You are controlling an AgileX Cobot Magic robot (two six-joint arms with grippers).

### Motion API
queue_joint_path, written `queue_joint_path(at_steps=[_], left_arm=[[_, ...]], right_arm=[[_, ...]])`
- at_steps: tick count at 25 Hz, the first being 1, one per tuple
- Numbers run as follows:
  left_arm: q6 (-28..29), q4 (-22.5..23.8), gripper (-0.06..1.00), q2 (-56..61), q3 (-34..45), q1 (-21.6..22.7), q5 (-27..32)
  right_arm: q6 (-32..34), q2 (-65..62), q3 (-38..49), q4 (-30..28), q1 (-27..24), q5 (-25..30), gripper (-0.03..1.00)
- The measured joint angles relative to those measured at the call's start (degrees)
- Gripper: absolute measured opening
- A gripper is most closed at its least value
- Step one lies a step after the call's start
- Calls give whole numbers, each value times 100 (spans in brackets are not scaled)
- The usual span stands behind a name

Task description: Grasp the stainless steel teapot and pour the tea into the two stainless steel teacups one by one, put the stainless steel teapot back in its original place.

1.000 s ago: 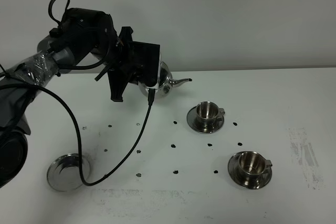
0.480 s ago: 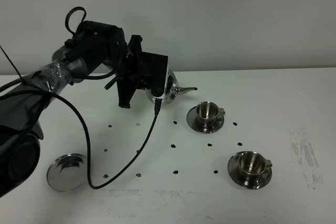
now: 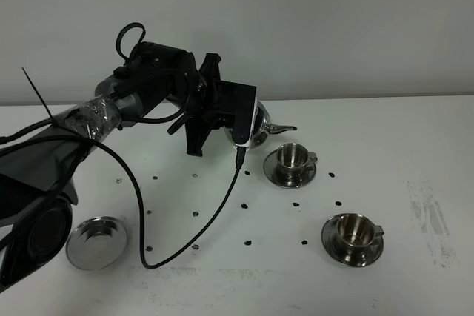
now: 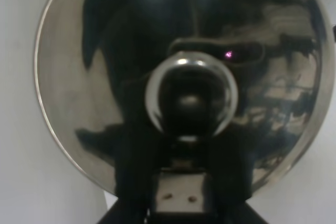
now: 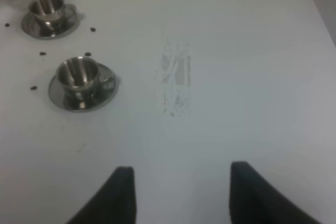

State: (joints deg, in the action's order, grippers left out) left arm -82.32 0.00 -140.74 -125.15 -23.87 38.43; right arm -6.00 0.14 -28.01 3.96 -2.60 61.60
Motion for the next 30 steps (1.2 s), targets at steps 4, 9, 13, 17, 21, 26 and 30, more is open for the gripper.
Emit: queue_joint_path(at_steps=[4, 9, 13, 17, 21, 26, 30], left_arm=[[48, 175, 25, 0, 0, 0, -140], [126, 299, 25, 0, 0, 0, -348], [118, 421, 25, 0, 0, 0, -388], [15, 559, 25, 0, 0, 0, -394], [-174, 573, 25, 0, 0, 0, -398], [-443, 568, 25, 0, 0, 0, -393], [-563, 568, 25, 0, 0, 0, -389]], right_arm=[[0, 0, 0, 0, 0, 0, 43], [0, 0, 0, 0, 0, 0, 43], [0, 0, 0, 0, 0, 0, 43], [0, 0, 0, 0, 0, 0, 43], [0, 0, 0, 0, 0, 0, 43], [0, 0, 0, 0, 0, 0, 43], [0, 0, 0, 0, 0, 0, 43]])
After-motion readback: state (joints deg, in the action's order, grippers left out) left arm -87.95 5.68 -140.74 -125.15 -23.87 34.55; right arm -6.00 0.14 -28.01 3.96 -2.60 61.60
